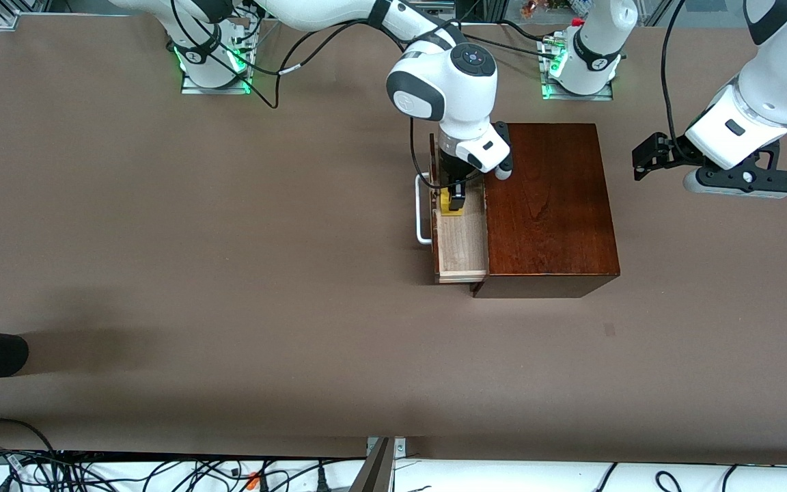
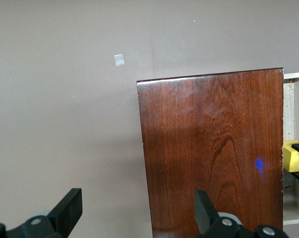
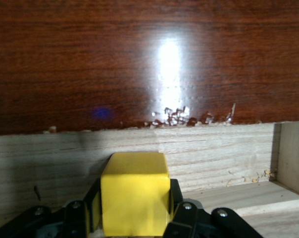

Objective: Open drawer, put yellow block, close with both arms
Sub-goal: 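Lower the cube into the drawer, open the right gripper and withdraw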

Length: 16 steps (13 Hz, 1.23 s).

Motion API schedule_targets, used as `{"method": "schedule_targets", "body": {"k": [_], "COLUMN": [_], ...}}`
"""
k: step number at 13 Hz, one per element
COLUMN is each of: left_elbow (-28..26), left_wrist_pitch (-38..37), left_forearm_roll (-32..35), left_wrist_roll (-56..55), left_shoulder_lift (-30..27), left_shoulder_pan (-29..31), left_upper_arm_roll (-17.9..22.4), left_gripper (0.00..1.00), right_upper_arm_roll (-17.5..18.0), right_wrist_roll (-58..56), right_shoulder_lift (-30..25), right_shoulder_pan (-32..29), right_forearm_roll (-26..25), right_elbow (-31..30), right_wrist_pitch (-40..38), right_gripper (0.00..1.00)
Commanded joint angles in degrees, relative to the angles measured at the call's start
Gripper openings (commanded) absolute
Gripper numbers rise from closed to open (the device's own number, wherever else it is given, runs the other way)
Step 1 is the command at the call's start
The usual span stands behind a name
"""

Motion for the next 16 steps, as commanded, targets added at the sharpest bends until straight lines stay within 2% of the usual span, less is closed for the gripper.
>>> {"method": "schedule_targets", "body": {"k": [1,3,4,7,9,11,13,15,16], "left_elbow": [1.1,1.1,1.1,1.1,1.1,1.0,1.1,1.1,1.3], "left_wrist_pitch": [-1.4,-1.5,-1.5,-1.2,-1.4,-1.6,-2.1,-1.7,-1.6], "left_forearm_roll": [-0.7,-0.7,-0.7,-0.7,-0.6,-1.4,-2.2,-6.3,-8.6], "left_wrist_roll": [0.9,0.9,0.7,1.0,0.4,1.9,8.0,11.0,13.4], "left_shoulder_lift": [-0.3,-0.3,-0.3,0.3,0.5,0.7,2.3,5.2,6.5], "left_shoulder_pan": [-0.2,-0.2,-0.2,-0.7,-1.1,-0.8,-1.7,-2.1,-2.7], "left_upper_arm_roll": [0.1,0.1,0.1,0.1,-1.4,-1.3,-1.4,-1.5,-2.0], "left_gripper": [1.00,1.00,1.00,1.00,1.00,1.00,1.00,1.00,0.57], "right_upper_arm_roll": [-0.1,0.2,0.2,0.2,-0.1,-0.4,-0.5,-1.1,-2.8], "right_wrist_roll": [-0.4,0.3,0.3,0.3,0.0,0.3,0.5,1.6,3.4], "right_shoulder_lift": [0.0,-0.5,-2.1,-9.7,-14.2,-18.5,-21.9,-24.0,-24.8], "right_shoulder_pan": [-0.1,-0.1,-0.8,-7.0,-12.9,-20.0,-28.2,-35.7,-37.6], "right_forearm_roll": [-0.8,0.1,2.2,8.9,11.7,15.0,18.6,23.9,24.9], "right_elbow": [0.6,1.7,2.9,3.2,3.1,3.1,2.8,2.8,2.6], "right_wrist_pitch": [-1.7,-4.3,-6.3,-12.2,-13.8,-19.4,-22.6,-26.9,-27.7], "right_gripper": [1.00,1.00,1.00,1.00,1.00,1.00,1.00,1.00,1.00]}}
